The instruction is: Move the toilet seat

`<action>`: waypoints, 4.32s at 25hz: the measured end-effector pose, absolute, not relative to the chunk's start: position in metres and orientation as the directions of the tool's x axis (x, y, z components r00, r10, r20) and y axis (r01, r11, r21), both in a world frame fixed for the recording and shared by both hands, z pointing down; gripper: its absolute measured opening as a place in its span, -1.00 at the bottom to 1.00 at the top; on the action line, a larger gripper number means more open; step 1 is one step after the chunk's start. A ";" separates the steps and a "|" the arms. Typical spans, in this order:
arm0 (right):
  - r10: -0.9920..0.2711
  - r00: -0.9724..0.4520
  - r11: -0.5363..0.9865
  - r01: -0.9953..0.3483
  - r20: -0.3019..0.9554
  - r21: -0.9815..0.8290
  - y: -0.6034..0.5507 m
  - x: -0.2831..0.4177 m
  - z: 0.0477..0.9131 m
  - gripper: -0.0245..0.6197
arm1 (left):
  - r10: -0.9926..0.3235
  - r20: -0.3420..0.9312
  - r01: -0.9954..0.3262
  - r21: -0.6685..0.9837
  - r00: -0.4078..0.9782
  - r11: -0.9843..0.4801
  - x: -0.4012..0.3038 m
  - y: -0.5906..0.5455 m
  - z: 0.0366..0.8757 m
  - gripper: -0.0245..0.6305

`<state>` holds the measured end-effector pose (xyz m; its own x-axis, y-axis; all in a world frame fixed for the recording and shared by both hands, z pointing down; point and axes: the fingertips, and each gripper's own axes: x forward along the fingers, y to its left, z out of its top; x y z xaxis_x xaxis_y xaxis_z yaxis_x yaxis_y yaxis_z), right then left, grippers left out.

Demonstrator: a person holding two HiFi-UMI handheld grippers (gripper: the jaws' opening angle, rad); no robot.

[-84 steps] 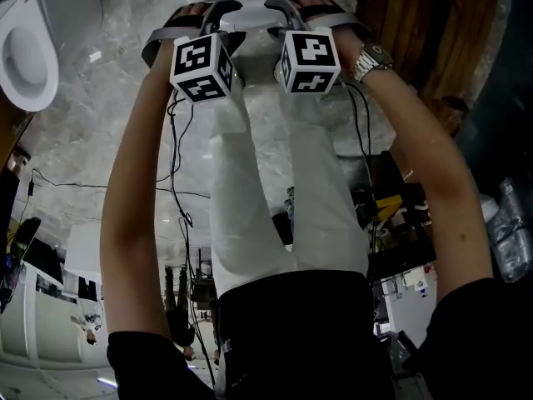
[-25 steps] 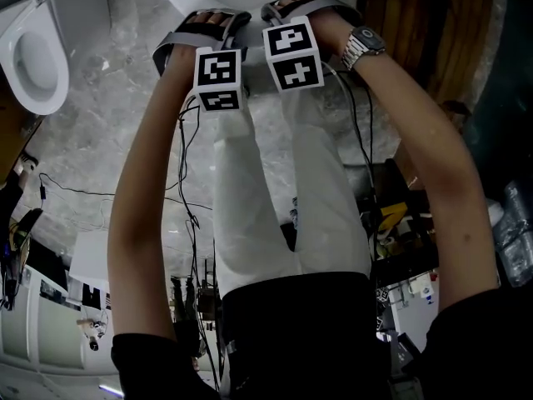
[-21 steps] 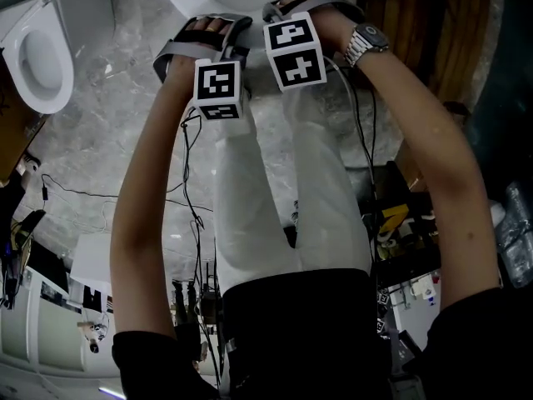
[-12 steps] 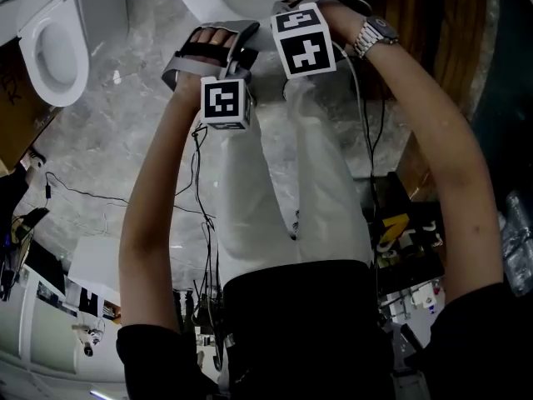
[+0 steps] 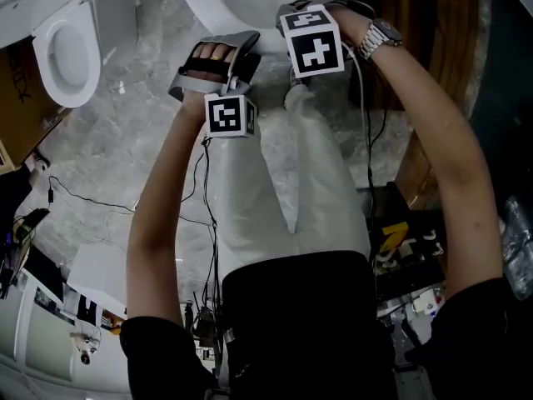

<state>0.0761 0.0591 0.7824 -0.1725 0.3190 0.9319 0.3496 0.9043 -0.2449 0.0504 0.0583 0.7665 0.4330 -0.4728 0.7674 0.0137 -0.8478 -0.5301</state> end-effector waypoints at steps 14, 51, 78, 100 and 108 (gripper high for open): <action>-0.103 -0.369 0.965 0.190 0.924 0.183 0.041 0.082 0.719 -0.20 | -0.480 0.764 -0.007 -0.529 0.432 -0.849 0.050 0.042 0.711 -0.39; -0.444 -0.360 0.842 0.145 0.820 0.520 0.005 0.086 0.636 -0.52 | -0.480 0.831 0.018 -0.505 0.281 -0.863 0.050 0.002 0.632 -0.49; -0.485 -0.359 0.836 0.079 0.798 0.543 -0.044 0.075 0.575 -0.46 | -0.434 0.868 -0.032 -0.440 0.240 -0.898 0.041 -0.042 0.576 -0.54; -0.516 -0.318 0.840 -0.007 0.796 0.542 -0.108 0.078 0.525 -0.55 | -0.405 0.856 0.004 -0.429 0.322 -0.903 0.033 -0.099 0.522 -0.56; -0.519 -0.308 0.842 -0.026 0.797 0.538 -0.130 0.076 0.511 -0.55 | -0.402 0.842 -0.017 -0.425 0.360 -0.905 0.035 -0.124 0.506 -0.57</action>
